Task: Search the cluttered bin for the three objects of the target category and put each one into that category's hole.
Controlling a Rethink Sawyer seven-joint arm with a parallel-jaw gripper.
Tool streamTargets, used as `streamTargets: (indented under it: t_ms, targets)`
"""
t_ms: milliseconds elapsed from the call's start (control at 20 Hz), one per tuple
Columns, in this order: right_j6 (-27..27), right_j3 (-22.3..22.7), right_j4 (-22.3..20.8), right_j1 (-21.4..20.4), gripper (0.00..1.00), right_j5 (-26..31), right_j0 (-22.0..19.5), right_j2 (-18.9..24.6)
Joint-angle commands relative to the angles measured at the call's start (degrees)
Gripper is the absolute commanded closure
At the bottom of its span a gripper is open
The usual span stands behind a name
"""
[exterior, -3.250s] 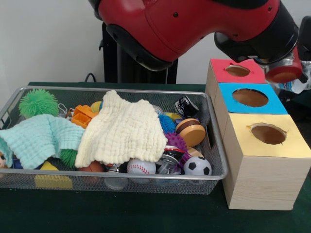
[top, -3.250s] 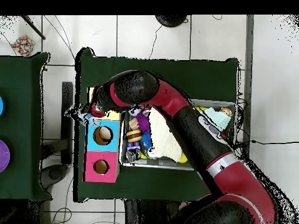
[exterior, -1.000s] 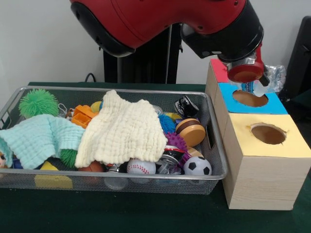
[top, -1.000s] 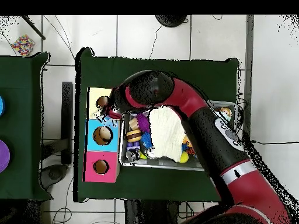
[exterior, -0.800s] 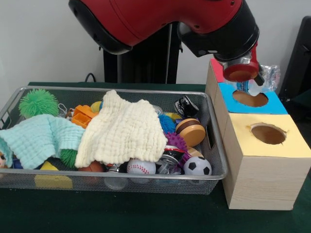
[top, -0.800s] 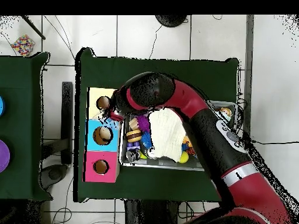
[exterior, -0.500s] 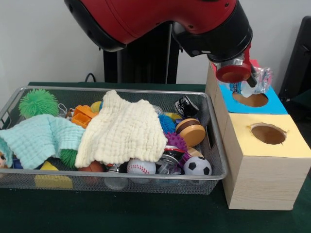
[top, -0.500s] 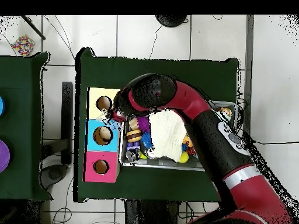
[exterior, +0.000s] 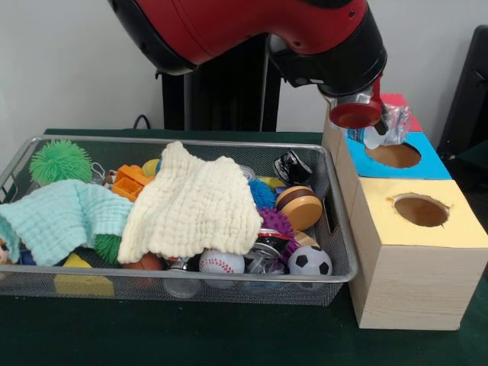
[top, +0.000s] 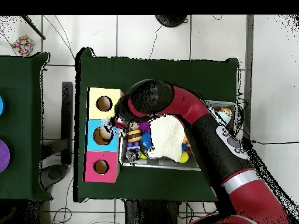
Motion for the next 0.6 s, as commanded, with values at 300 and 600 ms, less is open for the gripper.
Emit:
streamTargets:
  t_ms: [300, 600]
  targets:
    - [19.4, 11.1, 2.1, -3.2, 1.0, -7.3, 2.2, -6.4]
    - [15.2, 14.5, 3.9, -2.3, 1.0, -13.6, 0.9, -3.3]
